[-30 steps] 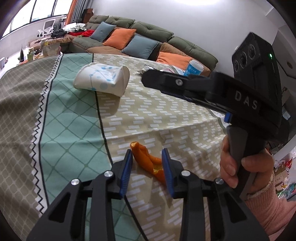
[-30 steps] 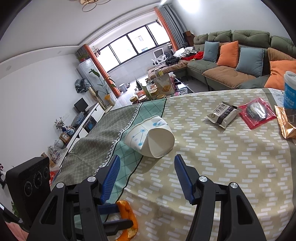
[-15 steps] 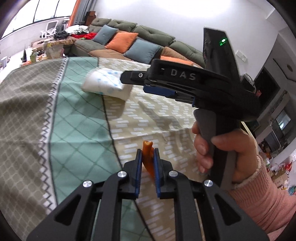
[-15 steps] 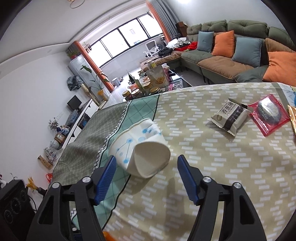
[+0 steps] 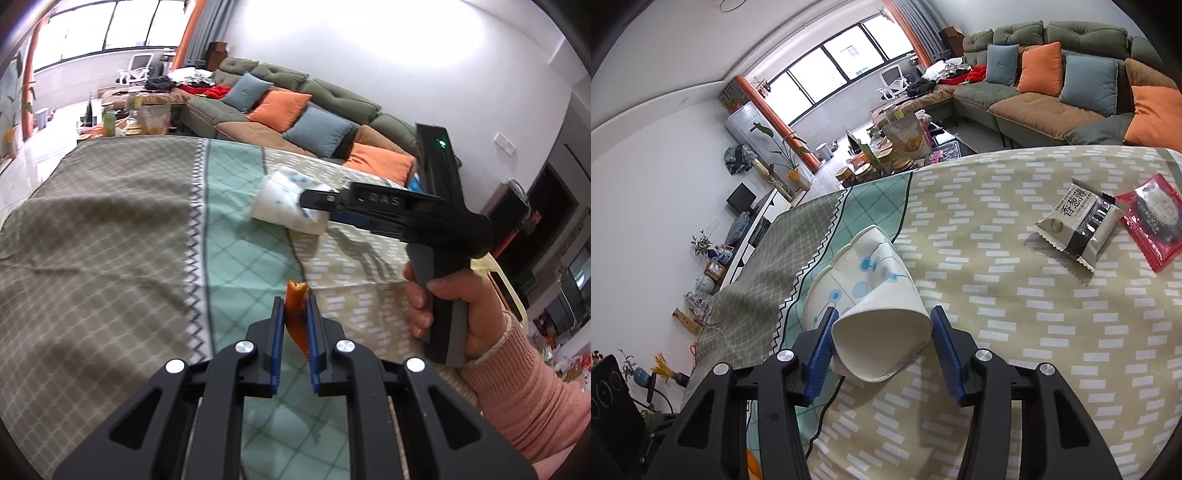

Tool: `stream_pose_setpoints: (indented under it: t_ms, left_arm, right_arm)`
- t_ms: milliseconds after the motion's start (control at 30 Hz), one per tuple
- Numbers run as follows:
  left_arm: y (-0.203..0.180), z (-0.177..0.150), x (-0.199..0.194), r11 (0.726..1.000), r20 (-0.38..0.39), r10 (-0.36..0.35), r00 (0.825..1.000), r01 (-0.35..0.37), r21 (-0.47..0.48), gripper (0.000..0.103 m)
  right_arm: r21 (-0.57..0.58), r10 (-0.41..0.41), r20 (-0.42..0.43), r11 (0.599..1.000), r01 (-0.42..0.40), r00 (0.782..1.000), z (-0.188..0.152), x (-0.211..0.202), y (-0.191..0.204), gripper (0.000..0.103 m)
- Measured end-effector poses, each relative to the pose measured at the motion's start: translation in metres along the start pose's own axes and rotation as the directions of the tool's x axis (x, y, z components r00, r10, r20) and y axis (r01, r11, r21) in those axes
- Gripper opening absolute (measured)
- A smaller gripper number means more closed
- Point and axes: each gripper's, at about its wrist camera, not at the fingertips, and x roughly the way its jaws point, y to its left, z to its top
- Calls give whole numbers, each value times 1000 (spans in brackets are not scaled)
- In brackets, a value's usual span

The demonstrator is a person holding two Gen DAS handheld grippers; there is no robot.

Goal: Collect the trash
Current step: 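Grasp an orange peel with the left gripper while the right gripper grasps a white paper cup, then lift the orange peel and paper cup off the bed with both grippers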

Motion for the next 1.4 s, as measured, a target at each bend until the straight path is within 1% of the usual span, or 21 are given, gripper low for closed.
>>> stream_pose_setpoints:
  t_ms: [267,500,667,900,1100,1400]
  left_arm:
    - [17,-4,-23,999,37,34,999,-33,-34,13]
    - [27,-6,-42,997,64,71,995,-68,-45,13]
    - [35,-9,-57,994,79,98,992,-93,-57,13]
    - [45,-16,-75,989,100,135,986,-127,-78,13]
    - [48,-18,-85,985,113,155,981,-145,-93,13]
    - [56,-26,-99,978,126,191,974,-177,-110,13]
  right_arm:
    - [-36,15,33,999,-14,999,-12,-12,18,51]
    - [-52,82,62,996,-78,995,-33,-32,35,51]
    - [-71,123,62,990,-119,990,-49,-40,52,51]
    - [-75,171,64,983,-166,983,-62,-49,65,51]
    - [-103,176,60,980,-170,982,-73,-53,78,51]
    - [-124,207,48,972,-200,977,-84,-52,96,51]
